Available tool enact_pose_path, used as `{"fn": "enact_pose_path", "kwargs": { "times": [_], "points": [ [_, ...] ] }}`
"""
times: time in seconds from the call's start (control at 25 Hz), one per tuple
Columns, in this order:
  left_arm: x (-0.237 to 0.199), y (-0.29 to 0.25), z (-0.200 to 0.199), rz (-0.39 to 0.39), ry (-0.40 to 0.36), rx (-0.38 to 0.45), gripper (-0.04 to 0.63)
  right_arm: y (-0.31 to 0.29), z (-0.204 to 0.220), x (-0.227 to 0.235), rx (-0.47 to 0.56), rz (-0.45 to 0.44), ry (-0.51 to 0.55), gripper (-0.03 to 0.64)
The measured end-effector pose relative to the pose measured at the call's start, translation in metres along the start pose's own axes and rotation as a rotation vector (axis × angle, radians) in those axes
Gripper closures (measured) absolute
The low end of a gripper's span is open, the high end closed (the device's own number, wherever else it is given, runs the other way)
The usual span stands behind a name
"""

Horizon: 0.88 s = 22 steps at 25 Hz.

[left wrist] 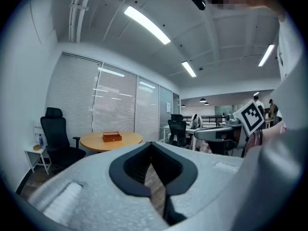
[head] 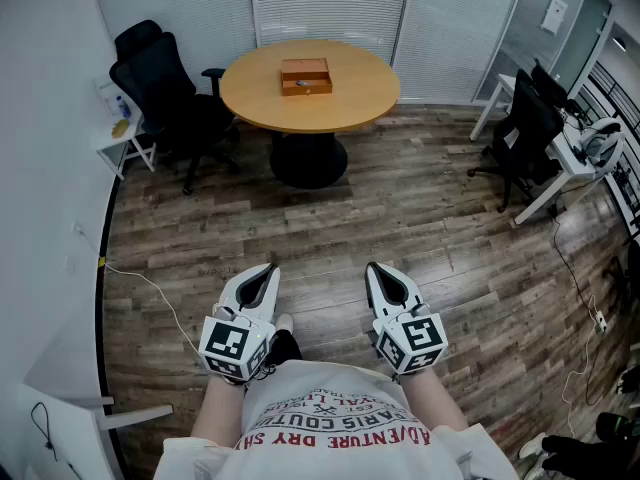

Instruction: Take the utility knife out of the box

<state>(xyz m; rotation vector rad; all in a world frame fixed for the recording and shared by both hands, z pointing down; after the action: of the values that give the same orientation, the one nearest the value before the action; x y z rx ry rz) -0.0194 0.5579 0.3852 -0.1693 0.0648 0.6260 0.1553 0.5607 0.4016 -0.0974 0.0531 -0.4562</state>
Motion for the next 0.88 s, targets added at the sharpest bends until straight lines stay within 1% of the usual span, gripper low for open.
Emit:
{"fn": "enact_pose_path", "kwargs": {
  "times": [0.16, 0.4, 0.64, 0.88],
  "points": [
    [0.000, 0.004, -0.002, 0.006, 0.002, 0.004, 0.600, 0.002, -0.001, -0.005, 0.008, 0.000, 0.002, 0.611],
    [-0.002, 0.008, -0.001, 0.010, 0.016, 0.008, 0.600, 0.002, 0.006, -0.014, -0.010, -0.014, 0.001, 0.611],
    [-0.004, 0.009, 0.009, 0.019, 0.030, -0.011, 0.600, 0.000, 0.018, -0.019, -0.013, -0.037, -0.068, 0.609],
    [-0.033, -0.010, 0.018, 0.038, 0.043, -0.048, 0.600, -0.033, 0.025, -0.021, -0.045, -0.027, -0.085, 0.609]
  ]
}}
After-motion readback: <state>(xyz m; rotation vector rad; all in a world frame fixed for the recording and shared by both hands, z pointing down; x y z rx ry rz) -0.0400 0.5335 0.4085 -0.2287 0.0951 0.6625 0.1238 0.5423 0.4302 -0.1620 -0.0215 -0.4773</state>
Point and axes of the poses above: the fingertips, and each gripper's own axes: y backward along the fingers, x to its right, z out of its underside, the point moved 1 cm from there along y, backward along the fingers, and after that the axes turned 8 degrees about y, right-handed, at the moved point
